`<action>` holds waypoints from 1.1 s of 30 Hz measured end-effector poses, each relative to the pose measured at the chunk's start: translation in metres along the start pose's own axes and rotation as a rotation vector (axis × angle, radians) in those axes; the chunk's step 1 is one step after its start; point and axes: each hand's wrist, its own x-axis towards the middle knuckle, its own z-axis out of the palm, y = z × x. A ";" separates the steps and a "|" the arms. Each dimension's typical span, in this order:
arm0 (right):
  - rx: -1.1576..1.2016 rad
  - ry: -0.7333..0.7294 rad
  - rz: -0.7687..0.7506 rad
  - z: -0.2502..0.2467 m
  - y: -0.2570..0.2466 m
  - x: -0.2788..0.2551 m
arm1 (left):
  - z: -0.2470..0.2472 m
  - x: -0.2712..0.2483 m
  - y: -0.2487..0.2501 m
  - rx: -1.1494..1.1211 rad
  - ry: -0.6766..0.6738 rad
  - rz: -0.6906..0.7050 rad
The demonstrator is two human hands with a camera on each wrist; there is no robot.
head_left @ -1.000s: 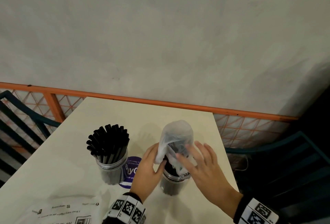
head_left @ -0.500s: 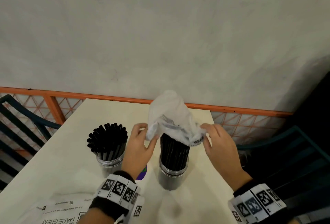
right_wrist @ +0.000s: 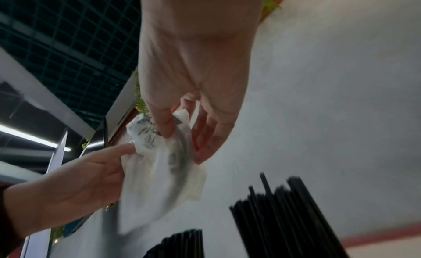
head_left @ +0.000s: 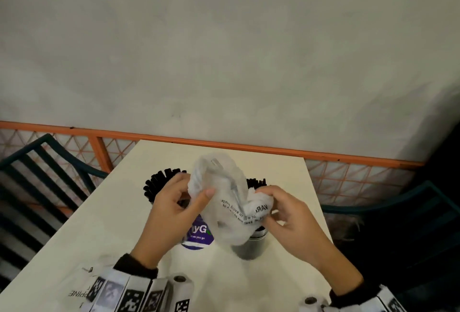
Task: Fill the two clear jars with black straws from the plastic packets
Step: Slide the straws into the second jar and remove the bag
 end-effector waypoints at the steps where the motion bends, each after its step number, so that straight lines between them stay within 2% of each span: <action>1: 0.032 0.020 0.034 0.007 0.003 -0.005 | -0.007 -0.011 0.001 -0.065 -0.098 -0.054; 3: 0.096 0.094 0.117 0.021 0.010 -0.014 | -0.021 -0.033 0.002 -0.155 -0.288 -0.155; 4: 0.132 0.129 0.151 0.027 0.014 -0.018 | -0.028 -0.041 0.001 -0.168 -0.338 -0.186; 5: 0.155 0.152 0.176 0.034 0.018 -0.022 | -0.034 -0.049 -0.001 -0.169 -0.328 -0.203; 7: 0.109 0.199 0.200 0.045 0.024 -0.029 | -0.044 -0.065 -0.006 -0.138 -0.179 -0.200; 9: 0.001 0.305 0.210 0.056 0.029 -0.035 | -0.049 -0.079 -0.012 0.030 0.028 -0.167; 12: -0.143 0.444 0.197 0.076 0.027 -0.042 | -0.047 -0.099 -0.024 0.305 0.235 -0.166; 14: -0.202 0.394 0.244 0.092 0.027 -0.048 | -0.047 -0.111 -0.031 0.439 0.281 -0.219; 16: -0.208 0.304 0.269 0.101 0.033 -0.055 | -0.052 -0.124 -0.039 0.431 0.200 -0.312; 18: -0.202 0.179 0.329 0.106 0.039 -0.061 | -0.058 -0.136 -0.043 0.291 0.035 -0.421; 20: -0.152 -0.018 0.468 0.108 0.041 -0.068 | -0.064 -0.144 -0.039 0.087 -0.098 -0.520; 22: -0.001 -0.177 0.617 0.110 0.038 -0.072 | -0.073 -0.151 -0.041 -0.072 -0.153 -0.590; 24: 0.153 -0.266 0.699 0.110 0.032 -0.074 | -0.085 -0.153 -0.044 -0.090 -0.165 -0.596; 25: 0.150 -0.318 0.698 0.111 0.031 -0.076 | -0.091 -0.155 -0.046 -0.040 -0.186 -0.574; 28: -0.126 -0.488 0.584 0.119 0.027 -0.081 | -0.106 -0.159 -0.048 0.017 -0.213 -0.545; 30: -0.290 -0.481 0.479 0.133 0.026 -0.081 | -0.115 -0.161 -0.048 -0.003 -0.205 -0.540; 31: -0.350 -0.410 0.440 0.140 0.024 -0.081 | -0.120 -0.161 -0.047 0.026 -0.184 -0.507; 33: -0.438 -0.104 0.355 0.154 0.022 -0.082 | -0.131 -0.163 -0.053 0.187 -0.072 -0.406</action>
